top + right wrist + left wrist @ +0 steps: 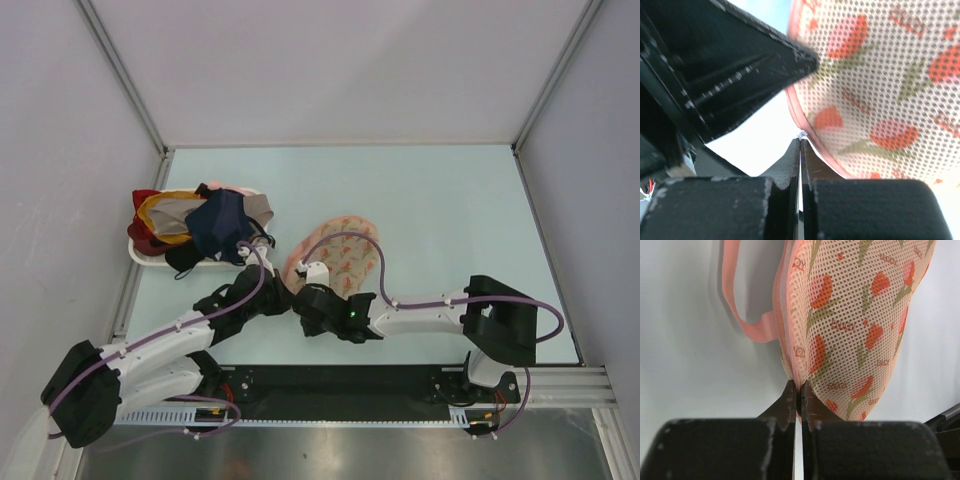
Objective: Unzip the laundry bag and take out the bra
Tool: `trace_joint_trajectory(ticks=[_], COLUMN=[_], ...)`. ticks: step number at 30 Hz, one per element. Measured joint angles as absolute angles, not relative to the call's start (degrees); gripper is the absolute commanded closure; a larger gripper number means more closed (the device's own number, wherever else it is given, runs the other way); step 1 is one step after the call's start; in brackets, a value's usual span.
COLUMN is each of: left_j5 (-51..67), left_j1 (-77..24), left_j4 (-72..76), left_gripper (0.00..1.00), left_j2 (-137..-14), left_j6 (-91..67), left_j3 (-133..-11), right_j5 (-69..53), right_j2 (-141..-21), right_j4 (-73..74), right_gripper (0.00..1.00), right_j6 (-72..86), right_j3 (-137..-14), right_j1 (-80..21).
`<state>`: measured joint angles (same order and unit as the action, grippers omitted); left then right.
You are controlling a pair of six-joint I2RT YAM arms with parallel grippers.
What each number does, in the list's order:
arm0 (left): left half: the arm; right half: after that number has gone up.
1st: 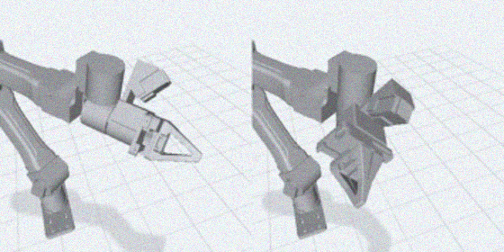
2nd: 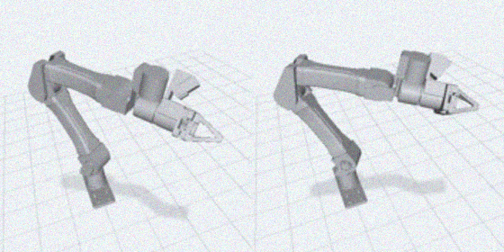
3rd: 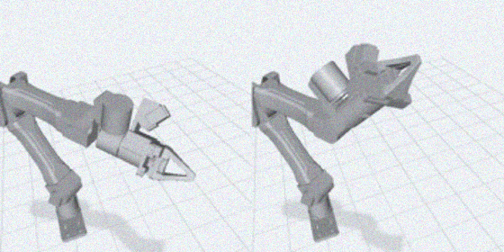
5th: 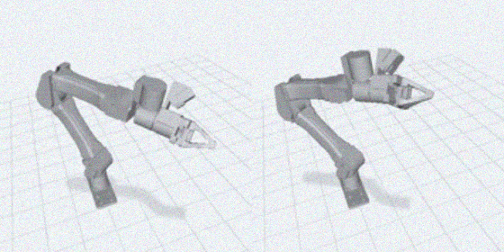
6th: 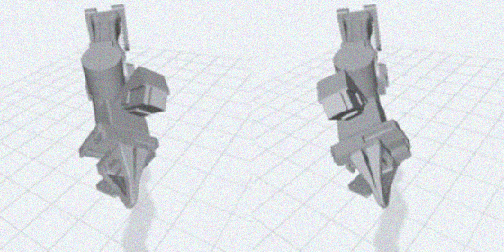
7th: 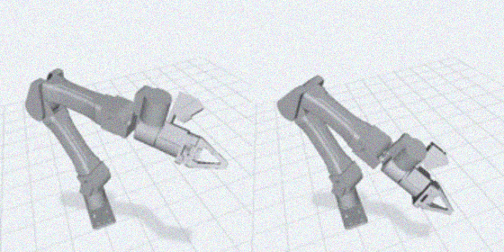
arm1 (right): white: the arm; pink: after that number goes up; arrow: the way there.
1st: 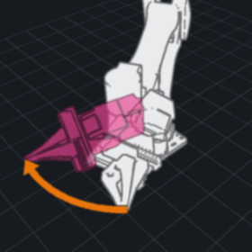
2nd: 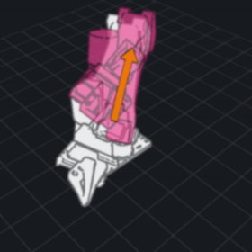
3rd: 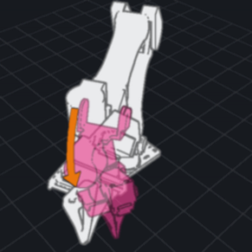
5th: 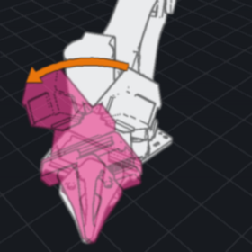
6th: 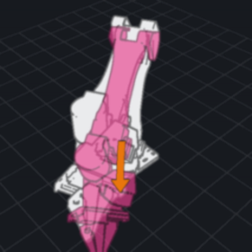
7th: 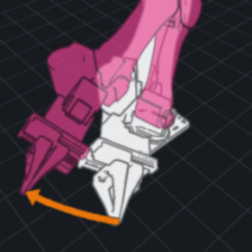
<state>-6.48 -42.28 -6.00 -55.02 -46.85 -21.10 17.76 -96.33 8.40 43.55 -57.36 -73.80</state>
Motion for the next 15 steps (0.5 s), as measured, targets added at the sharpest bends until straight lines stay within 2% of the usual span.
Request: trace_joint_trajectory(ticks=[15], left_j5=[-5.9], left_j1=[-39.5], left_j4=[-4.7], left_gripper=[1.0], left_j2=[-59.6], left_j6=[-44.4], left_j3=[-23.0], right_j5=[19.1], right_j2=[-92.3], right_j4=[9.5], right_gripper=[1.0], right_j6=[47.0], right_j3=[-52.2], right_j1=[-73.8])
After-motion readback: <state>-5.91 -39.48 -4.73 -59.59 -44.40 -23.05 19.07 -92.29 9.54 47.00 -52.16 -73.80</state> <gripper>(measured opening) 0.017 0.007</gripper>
